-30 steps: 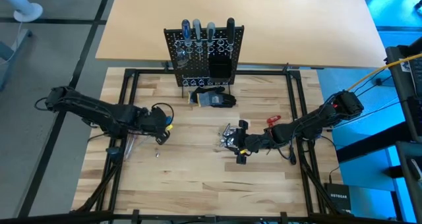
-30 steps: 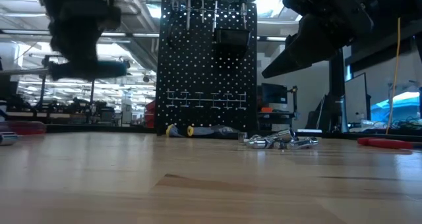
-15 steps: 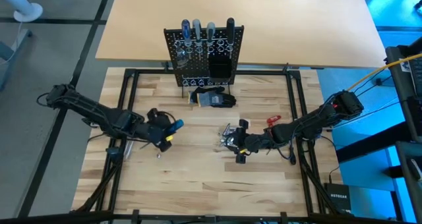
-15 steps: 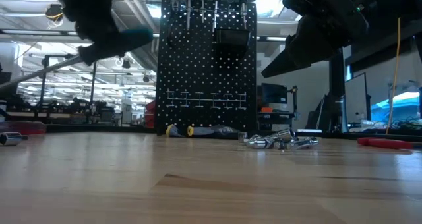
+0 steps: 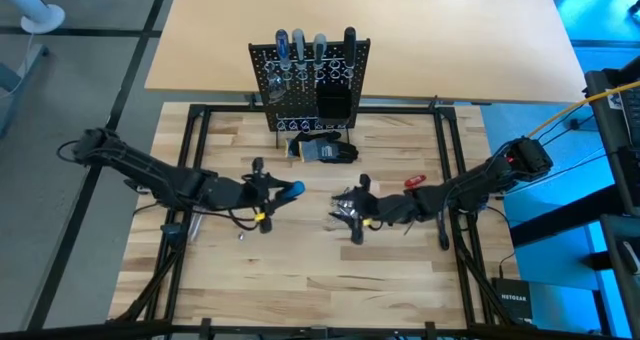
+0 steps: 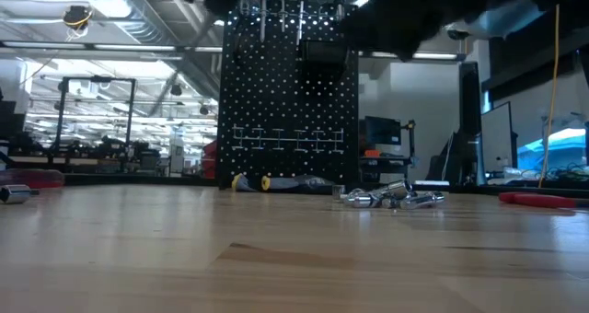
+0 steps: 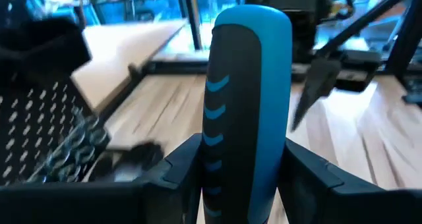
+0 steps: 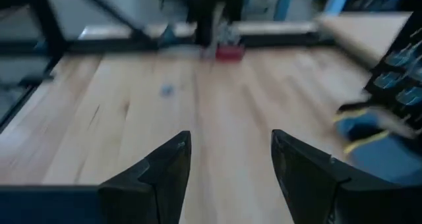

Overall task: Hang tools onto peg board
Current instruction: Hang the dark blue screwdriver on the pegboard

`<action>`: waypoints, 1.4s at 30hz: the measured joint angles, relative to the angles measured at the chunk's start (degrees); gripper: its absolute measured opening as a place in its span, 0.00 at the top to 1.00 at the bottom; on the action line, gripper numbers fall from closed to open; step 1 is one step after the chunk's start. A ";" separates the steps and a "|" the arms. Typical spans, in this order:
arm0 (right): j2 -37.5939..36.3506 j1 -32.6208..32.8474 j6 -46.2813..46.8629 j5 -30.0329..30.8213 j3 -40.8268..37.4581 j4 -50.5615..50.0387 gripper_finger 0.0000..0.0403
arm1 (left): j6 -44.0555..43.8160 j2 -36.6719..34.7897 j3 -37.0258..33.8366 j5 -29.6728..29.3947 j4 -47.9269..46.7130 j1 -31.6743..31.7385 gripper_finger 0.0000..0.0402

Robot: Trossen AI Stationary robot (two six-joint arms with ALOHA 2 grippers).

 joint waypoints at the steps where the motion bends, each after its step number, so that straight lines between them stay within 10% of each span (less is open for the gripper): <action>1: 0.00 -0.20 -0.26 0.44 0.64 0.56 0.47 | 0.84 0.87 0.00 0.55 1.66 0.00 0.64; 16: 2.35 -1.79 -9.22 -6.74 9.12 14.56 0.23 | 4.90 7.99 -0.07 5.77 20.79 0.00 0.64; 33: 6.80 -3.69 -17.44 -13.98 16.47 17.77 0.29 | 9.41 8.01 -0.07 7.50 26.81 -0.09 0.64; 42: 7.04 -4.02 -19.90 -14.29 16.55 19.27 0.54 | 9.84 8.01 -0.07 7.57 27.36 0.00 0.64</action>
